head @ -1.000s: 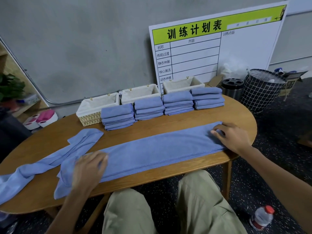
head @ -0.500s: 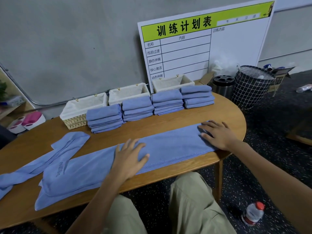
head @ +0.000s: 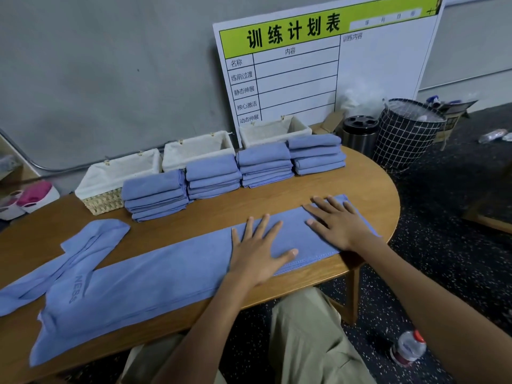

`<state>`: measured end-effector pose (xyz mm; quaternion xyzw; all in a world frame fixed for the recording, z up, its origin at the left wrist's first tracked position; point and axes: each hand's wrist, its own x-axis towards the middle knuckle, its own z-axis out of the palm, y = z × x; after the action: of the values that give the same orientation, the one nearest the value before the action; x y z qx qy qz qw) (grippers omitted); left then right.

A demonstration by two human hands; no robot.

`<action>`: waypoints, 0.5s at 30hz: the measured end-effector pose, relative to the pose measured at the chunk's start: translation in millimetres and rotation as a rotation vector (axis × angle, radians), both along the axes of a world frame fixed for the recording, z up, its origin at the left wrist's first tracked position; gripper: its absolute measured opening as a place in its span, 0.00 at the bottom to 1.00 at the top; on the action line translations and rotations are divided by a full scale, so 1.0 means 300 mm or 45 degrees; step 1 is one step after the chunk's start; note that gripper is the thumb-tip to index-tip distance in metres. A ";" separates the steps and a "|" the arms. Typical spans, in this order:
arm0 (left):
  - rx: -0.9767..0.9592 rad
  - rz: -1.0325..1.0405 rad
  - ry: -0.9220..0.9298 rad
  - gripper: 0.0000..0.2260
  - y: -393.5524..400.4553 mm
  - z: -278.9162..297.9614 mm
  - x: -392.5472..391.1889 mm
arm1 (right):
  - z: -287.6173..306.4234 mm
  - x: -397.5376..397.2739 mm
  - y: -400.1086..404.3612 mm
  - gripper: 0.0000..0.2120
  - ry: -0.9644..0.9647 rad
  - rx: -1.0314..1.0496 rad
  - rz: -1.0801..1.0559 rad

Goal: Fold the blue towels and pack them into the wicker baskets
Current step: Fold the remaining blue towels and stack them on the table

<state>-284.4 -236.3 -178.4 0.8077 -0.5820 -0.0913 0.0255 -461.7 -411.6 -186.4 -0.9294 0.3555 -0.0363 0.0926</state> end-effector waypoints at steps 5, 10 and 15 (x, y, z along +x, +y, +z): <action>-0.010 0.038 -0.011 0.42 0.056 -0.003 0.045 | 0.007 -0.003 0.002 0.30 0.029 -0.003 -0.019; -0.011 0.073 -0.022 0.44 0.126 -0.008 0.098 | 0.009 -0.006 0.004 0.29 0.023 -0.007 -0.022; 0.004 0.181 -0.055 0.42 0.248 -0.008 0.194 | 0.016 -0.005 0.009 0.27 0.054 -0.013 -0.028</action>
<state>-226.1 -161.9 -180.7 0.8487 -0.5235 -0.0728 0.0179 -463.1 -409.0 -181.6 -0.9264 0.3674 -0.0193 0.0799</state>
